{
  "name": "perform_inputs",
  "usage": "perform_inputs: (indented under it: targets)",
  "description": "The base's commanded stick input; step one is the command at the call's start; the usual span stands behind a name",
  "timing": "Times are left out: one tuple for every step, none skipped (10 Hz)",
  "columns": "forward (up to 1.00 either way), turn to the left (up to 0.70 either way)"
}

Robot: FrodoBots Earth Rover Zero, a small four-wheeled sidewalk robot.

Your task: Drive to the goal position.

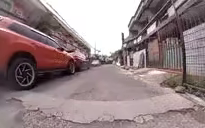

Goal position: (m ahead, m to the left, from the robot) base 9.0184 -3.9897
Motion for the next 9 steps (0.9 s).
perform_inputs:
  targets:
    - [0.50, -0.45]
    - [0.50, -0.45]
    - [0.50, 0.05]
    - [0.50, 0.05]
    - [0.50, 0.05]
    - [0.50, 0.05]
    - [0.50, 0.05]
    - [0.50, 0.05]
    - [0.50, 0.05]
